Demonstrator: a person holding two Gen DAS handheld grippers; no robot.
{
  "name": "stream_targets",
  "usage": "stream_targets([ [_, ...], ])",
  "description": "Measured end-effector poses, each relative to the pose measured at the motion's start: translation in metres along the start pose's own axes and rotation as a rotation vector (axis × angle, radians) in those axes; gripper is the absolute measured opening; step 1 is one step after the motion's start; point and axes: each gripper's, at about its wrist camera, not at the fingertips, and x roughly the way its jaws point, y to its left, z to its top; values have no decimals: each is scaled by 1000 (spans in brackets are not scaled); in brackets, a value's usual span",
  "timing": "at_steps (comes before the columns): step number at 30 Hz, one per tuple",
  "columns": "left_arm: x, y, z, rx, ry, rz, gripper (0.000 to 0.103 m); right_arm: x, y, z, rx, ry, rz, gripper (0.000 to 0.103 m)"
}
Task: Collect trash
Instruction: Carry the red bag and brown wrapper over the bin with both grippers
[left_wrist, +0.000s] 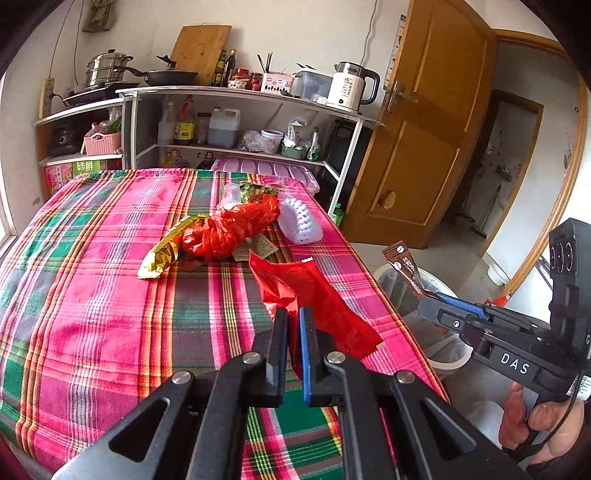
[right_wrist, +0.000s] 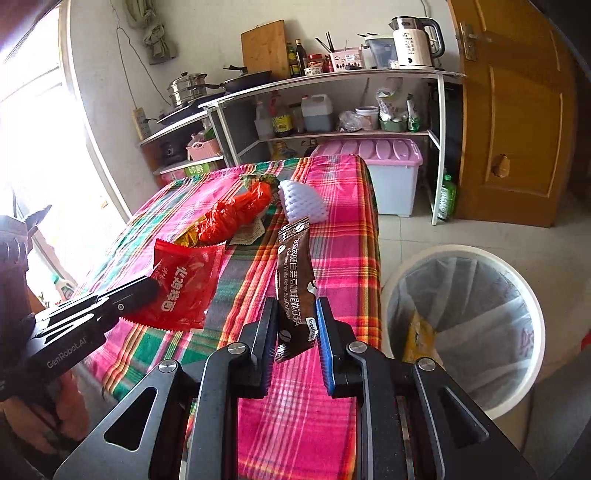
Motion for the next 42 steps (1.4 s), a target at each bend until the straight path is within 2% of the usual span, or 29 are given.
stream_targets([
  [9,1,-37,5,61,-7,-49,6,-31,-25,-8,44,-49,-46,21],
  [17,22,-70,10,113,13,-105,6,-43,-57,-16,107,-60,-94,21],
  [32,71,-123,12,191,72,-181,6,-36,-115,-28,212,-37,-155,21],
  [42,110,-150,7,219,155,-218,6,-22,-151,-35,277,4,-199,23],
])
